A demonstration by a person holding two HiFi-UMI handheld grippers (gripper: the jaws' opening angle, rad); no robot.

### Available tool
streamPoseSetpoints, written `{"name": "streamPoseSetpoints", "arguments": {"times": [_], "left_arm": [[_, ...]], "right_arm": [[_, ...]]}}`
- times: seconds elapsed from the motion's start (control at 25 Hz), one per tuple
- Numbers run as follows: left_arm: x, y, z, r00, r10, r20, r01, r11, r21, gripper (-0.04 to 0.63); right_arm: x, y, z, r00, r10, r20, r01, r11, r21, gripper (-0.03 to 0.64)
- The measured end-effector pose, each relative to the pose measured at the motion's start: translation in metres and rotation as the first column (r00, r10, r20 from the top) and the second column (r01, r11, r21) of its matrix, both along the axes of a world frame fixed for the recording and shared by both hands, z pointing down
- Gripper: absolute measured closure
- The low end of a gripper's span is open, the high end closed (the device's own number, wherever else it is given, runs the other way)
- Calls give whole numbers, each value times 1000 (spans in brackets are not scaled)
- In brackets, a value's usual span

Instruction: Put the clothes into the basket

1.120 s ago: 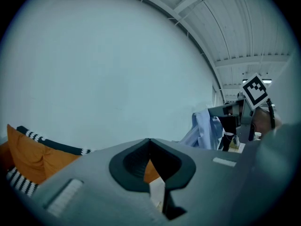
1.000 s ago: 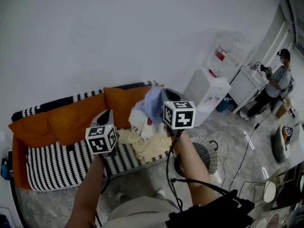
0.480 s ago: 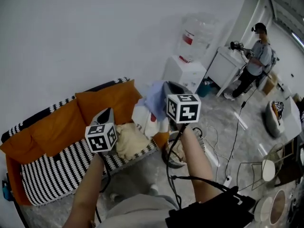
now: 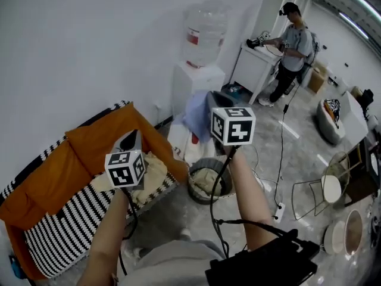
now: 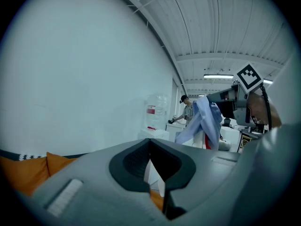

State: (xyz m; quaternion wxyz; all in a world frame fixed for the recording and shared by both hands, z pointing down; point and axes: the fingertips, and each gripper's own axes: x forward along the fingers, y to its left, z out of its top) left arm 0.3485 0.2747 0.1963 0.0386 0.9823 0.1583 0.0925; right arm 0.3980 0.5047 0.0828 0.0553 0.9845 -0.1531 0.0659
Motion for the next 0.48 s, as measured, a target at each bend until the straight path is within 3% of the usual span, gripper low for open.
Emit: {"name": "streamPoseSetpoints", "arguments": {"times": [0.48], "left_arm": [[33, 171, 13, 983, 183, 4, -183, 983, 0, 601]], "right_arm": [[-15, 140, 49, 991, 108, 74, -105, 994, -40, 600]]}}
